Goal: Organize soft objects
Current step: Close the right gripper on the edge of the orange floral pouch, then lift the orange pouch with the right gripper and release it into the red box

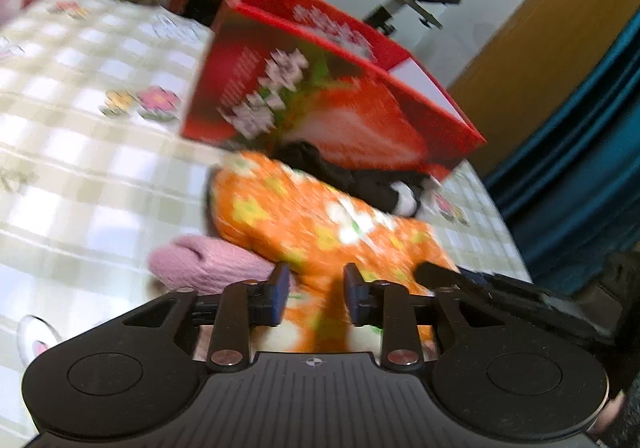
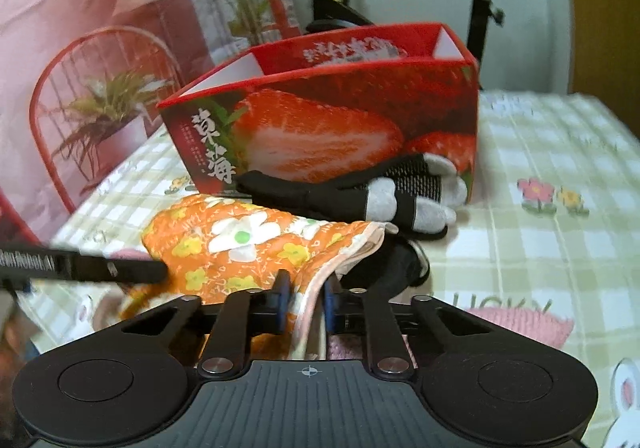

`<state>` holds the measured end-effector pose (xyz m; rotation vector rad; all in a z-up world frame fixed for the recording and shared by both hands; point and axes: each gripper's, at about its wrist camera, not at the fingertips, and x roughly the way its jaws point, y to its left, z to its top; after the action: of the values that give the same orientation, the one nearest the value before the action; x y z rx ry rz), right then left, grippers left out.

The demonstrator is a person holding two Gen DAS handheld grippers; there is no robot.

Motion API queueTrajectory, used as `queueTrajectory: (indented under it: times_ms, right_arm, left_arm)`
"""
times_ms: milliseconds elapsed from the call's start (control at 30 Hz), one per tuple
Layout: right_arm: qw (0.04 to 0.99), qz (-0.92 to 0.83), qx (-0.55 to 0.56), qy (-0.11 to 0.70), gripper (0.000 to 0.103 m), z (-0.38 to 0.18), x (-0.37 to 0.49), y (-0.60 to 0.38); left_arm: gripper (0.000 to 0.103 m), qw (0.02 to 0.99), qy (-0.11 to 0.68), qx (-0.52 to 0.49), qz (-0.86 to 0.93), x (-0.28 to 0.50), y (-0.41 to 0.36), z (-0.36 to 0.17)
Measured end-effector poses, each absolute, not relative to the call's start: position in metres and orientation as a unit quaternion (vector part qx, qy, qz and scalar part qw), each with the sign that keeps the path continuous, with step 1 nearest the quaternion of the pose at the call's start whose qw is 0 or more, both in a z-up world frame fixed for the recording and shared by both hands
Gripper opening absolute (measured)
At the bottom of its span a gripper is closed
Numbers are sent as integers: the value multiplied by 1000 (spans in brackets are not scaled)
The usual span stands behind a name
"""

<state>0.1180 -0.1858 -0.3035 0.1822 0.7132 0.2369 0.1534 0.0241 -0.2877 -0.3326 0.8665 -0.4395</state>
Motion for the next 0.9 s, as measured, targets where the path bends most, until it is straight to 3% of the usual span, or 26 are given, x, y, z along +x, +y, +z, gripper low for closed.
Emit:
queueTrajectory:
  times_ms: [133, 233, 400, 467, 533, 600, 667, 900]
  right_arm:
    - [927, 117, 86, 347, 13, -303, 118, -186]
    - [927, 117, 82, 346, 13, -302, 117, -185]
    - [928, 117, 77, 344, 13, -304, 118, -185]
    - [928, 117, 76, 345, 13, -304, 118, -185]
    - [929, 118, 74, 343, 12, -302, 118, -184]
    - [930, 119, 74, 341, 11, -300, 117, -185]
    - [932, 121, 75, 332, 11, -295, 116, -186]
    - [949, 138, 57, 279, 10, -258, 111, -188]
  left_arm:
    - [42, 878, 406, -176, -181, 164, 39, -279]
    - [55, 880, 408, -177, -166, 180, 44, -277]
    - [55, 862, 436, -199, -168, 210, 43, -288]
    - [53, 860, 443, -193, -165, 214, 38, -292]
    - [45, 862, 444, -181, -166, 213, 33, -291]
    - [27, 867, 439, -158, -174, 211, 29, -286]
    - [21, 876, 423, -141, -184, 206, 27, -276]
    - [19, 904, 349, -119, -216, 189, 28, -222]
